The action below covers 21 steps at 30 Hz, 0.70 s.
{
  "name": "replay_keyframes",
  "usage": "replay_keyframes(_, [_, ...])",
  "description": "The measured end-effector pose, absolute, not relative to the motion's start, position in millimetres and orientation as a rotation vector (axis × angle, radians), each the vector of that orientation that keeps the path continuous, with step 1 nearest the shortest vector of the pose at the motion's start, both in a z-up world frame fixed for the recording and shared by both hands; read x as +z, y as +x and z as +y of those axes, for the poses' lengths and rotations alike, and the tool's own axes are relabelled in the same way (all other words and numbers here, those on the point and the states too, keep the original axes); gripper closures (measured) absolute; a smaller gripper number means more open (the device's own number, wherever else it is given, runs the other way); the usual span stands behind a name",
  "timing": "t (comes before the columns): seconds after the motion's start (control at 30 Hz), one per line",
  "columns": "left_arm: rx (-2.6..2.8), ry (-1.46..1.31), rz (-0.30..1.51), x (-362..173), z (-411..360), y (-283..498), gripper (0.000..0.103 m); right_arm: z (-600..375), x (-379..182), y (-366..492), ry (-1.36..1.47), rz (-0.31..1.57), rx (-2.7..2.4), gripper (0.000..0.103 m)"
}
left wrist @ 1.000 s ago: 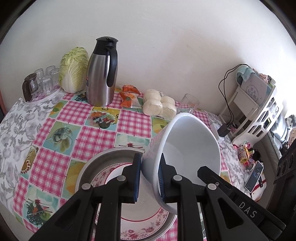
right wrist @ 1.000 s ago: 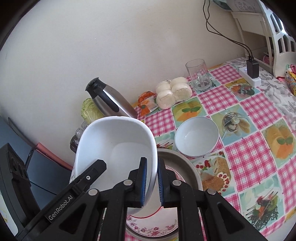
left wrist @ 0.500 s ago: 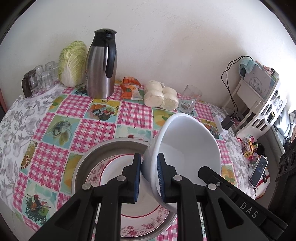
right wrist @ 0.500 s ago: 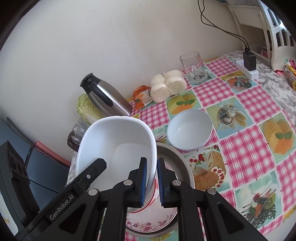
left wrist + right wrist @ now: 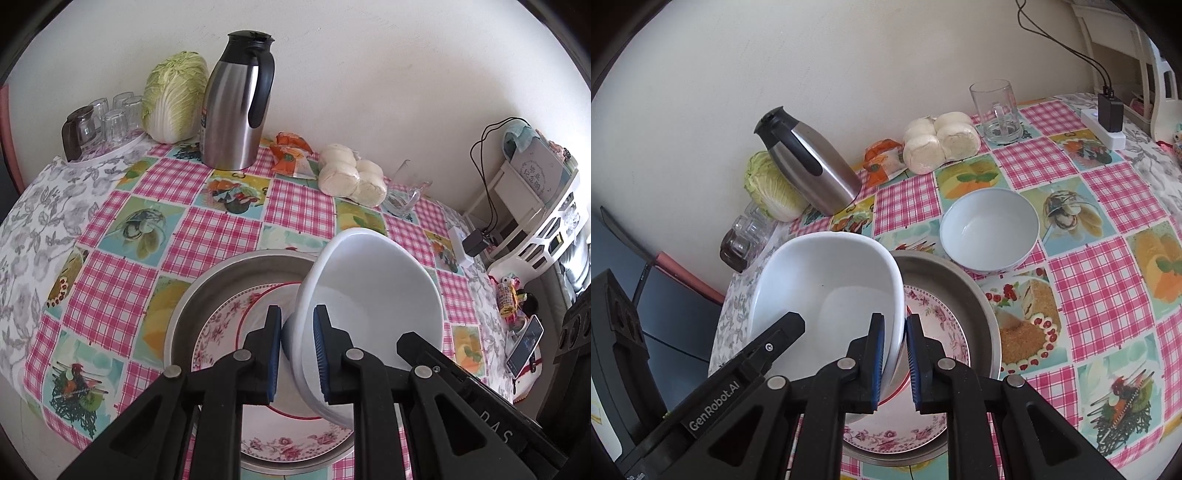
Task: Organize plates and bowls
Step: 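Lower the square bowl into the red-rimmed bowl in the basin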
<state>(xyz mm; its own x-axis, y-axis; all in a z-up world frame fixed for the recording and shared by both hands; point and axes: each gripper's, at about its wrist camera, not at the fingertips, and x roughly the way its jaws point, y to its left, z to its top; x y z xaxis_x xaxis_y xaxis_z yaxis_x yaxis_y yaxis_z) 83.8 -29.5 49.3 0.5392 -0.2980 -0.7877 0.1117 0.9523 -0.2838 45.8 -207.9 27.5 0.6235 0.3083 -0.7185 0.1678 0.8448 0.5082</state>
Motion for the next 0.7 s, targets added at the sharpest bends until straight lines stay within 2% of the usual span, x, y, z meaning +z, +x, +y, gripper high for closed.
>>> replay_keyframes(0.7, [-0.216, -0.269, 1.054, 25.7, -10.4, 99.4, 0.085, -190.9, 2.5, 58.8, 0.544, 1.004, 0.100, 0.084])
